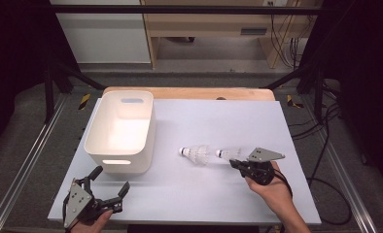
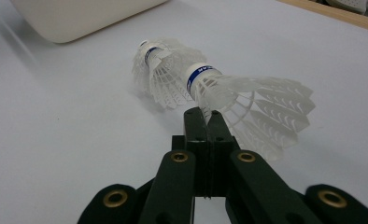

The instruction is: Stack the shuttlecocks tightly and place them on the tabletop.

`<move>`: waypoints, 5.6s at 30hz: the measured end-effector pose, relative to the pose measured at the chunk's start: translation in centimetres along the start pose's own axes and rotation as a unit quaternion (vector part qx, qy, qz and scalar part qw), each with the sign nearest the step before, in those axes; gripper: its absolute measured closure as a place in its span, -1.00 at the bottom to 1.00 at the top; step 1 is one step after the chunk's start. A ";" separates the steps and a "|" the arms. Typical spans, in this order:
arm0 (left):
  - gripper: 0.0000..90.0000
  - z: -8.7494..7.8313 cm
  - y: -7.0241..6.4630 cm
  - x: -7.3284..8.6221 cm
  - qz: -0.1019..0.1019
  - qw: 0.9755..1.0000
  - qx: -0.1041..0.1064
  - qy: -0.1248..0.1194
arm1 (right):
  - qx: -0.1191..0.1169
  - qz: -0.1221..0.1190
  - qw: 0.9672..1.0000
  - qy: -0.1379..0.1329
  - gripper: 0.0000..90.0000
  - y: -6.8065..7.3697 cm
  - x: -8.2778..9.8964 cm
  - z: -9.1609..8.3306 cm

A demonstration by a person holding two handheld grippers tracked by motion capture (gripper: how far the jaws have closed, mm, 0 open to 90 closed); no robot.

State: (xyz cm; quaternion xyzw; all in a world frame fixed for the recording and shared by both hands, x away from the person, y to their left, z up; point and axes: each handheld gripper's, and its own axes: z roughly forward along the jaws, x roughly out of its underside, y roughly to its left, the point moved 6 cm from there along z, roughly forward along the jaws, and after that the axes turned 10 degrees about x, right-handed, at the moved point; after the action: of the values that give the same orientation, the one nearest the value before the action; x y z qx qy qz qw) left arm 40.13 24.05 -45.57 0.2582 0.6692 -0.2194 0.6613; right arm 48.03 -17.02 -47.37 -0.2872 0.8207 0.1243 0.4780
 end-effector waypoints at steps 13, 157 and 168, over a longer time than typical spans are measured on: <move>-0.99 0.1 0.1 0.0 -0.002 1.000 -0.002 0.000 | -0.001 0.000 1.000 0.003 1.00 0.4 -0.2 0.8; -0.99 -0.1 0.4 -0.2 -0.011 1.000 0.000 -0.006 | -0.039 -0.049 0.996 0.064 0.81 4.4 -1.0 7.9; -0.99 -0.1 0.3 -0.2 -0.011 1.000 0.000 -0.006 | -0.038 -0.046 0.996 0.062 0.64 4.4 -1.1 7.7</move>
State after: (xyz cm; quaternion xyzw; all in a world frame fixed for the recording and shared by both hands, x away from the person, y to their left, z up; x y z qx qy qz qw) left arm 40.24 24.40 -45.34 0.2499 0.6675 -0.2284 0.6632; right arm 51.30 -9.46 -50.69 -0.3495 0.8294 0.1155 0.4202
